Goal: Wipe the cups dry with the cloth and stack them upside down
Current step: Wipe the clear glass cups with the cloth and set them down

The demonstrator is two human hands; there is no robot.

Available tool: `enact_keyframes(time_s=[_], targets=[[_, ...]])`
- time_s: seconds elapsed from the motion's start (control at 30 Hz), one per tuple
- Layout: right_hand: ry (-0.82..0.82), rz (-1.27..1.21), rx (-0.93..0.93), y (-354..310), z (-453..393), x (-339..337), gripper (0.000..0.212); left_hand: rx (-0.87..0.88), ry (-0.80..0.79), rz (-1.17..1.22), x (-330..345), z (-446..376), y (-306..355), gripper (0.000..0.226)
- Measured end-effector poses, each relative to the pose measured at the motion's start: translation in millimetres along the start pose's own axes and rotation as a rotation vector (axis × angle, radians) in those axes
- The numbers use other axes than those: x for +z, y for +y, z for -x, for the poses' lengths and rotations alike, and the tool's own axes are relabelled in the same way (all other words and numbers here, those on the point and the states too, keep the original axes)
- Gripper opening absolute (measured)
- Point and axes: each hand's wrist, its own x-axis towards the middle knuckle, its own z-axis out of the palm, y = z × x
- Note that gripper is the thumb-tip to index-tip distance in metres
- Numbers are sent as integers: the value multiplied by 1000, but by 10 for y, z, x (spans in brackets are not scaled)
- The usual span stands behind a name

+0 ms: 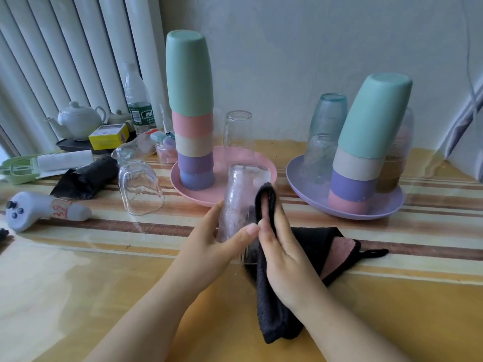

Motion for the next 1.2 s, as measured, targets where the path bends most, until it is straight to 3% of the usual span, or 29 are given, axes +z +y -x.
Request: enact_keyframes(time_s=[0.13,0.2,0.27,0.33,0.43,0.67,0.8,0.87,0.93,1.0,1.1,1.2], targets=[[132,-58,47,-41,-71,-181,53,21,-223,41,37,16,-16,62],[109,-164,115,-52,-83,-241,65,26,-271,112,76,32,11,59],[22,-294,204,-55,-40,-238,67,38,-235,192,78,38,21,57],[-67,-302,226,-53,-6,-161,65,34,-156,296,34,23,6,73],[-101,-155,65,-27,13,-8,68,32,-59,425,-67,-22,-38,100],[-21,-117,-58,-19,4,-59,44,-2,49,312,-79,-98,-142,79],[18,-11,-110,15,5,-54,47,-57,46,338,-91,-130,-148,59],[5,73,-156,43,11,14,49,-115,13,331,-74,-137,-84,59],[-17,169,-208,85,31,90,53,-120,-14,303,-71,-162,-84,76],[-21,237,-210,78,40,128,53,-85,-60,258,-54,-108,-49,71],[49,152,-160,-37,30,42,47,-53,-166,222,-57,18,-18,61],[177,-2,-10,-138,-39,-187,45,-34,-308,197,28,12,-14,66]])
